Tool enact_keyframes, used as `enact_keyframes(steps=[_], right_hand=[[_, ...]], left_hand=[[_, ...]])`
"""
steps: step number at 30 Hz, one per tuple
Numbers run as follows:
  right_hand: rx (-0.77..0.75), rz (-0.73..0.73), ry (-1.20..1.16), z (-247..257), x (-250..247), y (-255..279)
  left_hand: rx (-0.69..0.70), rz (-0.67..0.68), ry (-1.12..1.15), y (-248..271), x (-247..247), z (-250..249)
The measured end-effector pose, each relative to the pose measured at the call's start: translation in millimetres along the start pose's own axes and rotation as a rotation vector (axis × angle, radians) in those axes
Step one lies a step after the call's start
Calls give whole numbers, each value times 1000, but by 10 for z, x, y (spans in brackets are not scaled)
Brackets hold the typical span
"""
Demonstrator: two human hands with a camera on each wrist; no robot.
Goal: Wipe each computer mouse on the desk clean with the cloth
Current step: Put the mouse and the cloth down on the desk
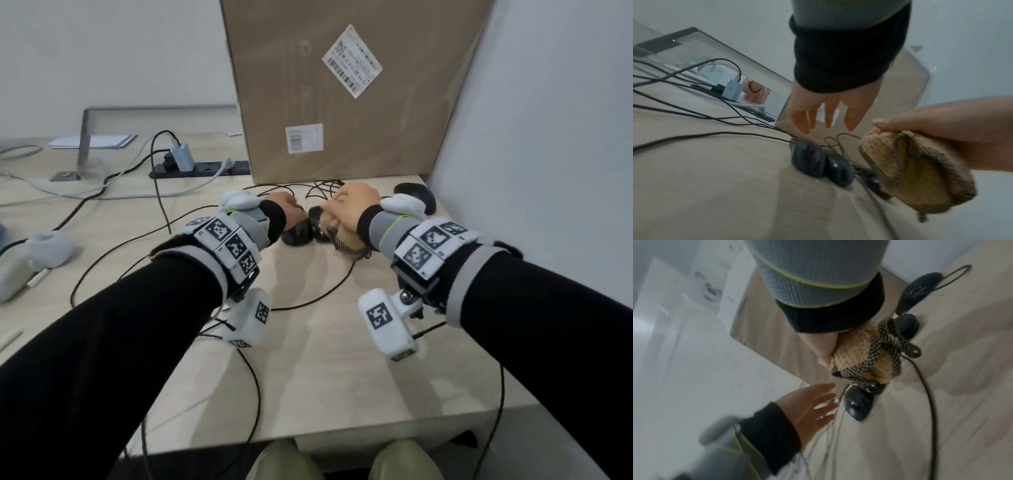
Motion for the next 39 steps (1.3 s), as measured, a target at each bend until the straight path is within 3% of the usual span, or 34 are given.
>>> enact_keyframes(steps=[3,4,6,7,10,12,16,21,25,29,32,36,39], right_hand=[[96,-8,-571,-132,-131,178],[127,38,-763,-165,-123,251],[100,185,-1065,-120,-129,437],[58,258,-1143,-71,-158,550],[14,298,-1182,-171,-327,822],[2,316,-1094,-295,-443,1015],[47,336,-686,-703,-596,1344],[60,218,-186,-1011,-917,1590],[109,92,-17,-1306,-1182,1683],[233,-2,-15,-1581,-1253,1721],[265,-87,50,-1749,-1261,1746],[245,17,240,-1821,-1075,1751],[201,162,284,-1823,-870,1764]], left_hand=[[58,204,513,441,155,-236],[63,298,621,597,227,-326],[114,338,702,838,264,-476],[132,326,735,939,247,-540],[127,284,910,1105,183,-680],[96,236,976,1190,159,-736],[124,164,948,1363,236,-969],[142,111,725,1470,395,-1191],[123,97,518,1602,588,-1315],[-54,190,583,1630,909,-1254],[-16,181,454,1521,1132,-1263],[18,166,170,1434,1268,-1209],[238,215,-12,1535,1339,-1411]])
Point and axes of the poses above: each hand's wrist, its own y-axis away from the middle knuckle, its own x-axis out of the palm, z = x × y, the point moved 8 cm from there along -y, towards the middle knuckle, and after that the axes turned 2 degrees about x, right-handed, at the moved point
